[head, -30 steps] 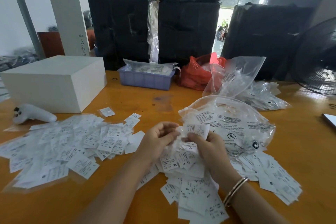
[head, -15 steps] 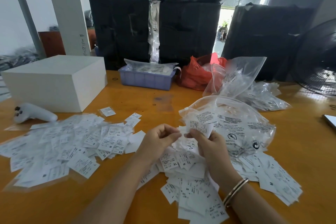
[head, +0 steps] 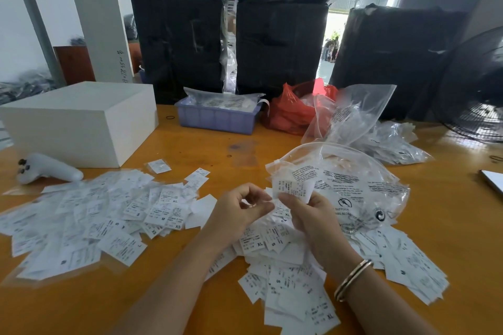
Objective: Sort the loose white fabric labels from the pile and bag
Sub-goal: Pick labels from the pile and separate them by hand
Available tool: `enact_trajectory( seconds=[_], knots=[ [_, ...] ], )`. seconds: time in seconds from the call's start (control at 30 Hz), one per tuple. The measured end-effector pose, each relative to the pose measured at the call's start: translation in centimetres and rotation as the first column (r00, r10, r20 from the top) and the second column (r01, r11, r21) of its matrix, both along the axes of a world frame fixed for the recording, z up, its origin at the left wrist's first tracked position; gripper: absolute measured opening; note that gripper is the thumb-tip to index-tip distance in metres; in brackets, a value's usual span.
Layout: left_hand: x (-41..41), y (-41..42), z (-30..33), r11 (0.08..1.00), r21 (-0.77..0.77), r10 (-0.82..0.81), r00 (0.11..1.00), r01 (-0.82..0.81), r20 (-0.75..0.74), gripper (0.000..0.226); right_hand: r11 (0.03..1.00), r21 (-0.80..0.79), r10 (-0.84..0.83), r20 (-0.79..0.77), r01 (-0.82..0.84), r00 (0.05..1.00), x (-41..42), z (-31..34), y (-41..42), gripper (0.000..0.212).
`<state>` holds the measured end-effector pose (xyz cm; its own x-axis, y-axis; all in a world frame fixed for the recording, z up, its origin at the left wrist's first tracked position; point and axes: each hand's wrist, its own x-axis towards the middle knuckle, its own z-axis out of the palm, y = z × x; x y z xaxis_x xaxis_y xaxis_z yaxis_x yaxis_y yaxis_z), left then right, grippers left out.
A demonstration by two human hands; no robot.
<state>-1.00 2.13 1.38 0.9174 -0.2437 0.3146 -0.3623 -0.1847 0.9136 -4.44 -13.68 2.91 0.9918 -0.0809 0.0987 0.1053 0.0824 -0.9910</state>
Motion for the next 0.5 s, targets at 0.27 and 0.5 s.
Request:
enact_trajectory(
  seconds=[0.27,0.5],
  knots=[
    [-0.05,-0.01,0.13,1.000,-0.016,0.015,1.000,-0.015,0.001,0.008,0.999,0.041,0.035,0.020,-0.036,0.999,-0.02,0.20,-0.40,0.024],
    [0.06,-0.05,-0.01,1.000,-0.029,0.009,1.000,-0.009,0.005,0.009,0.998,-0.004,0.062,0.045,-0.062,0.997,0.02,-0.17,-0.05,0.022]
  ],
)
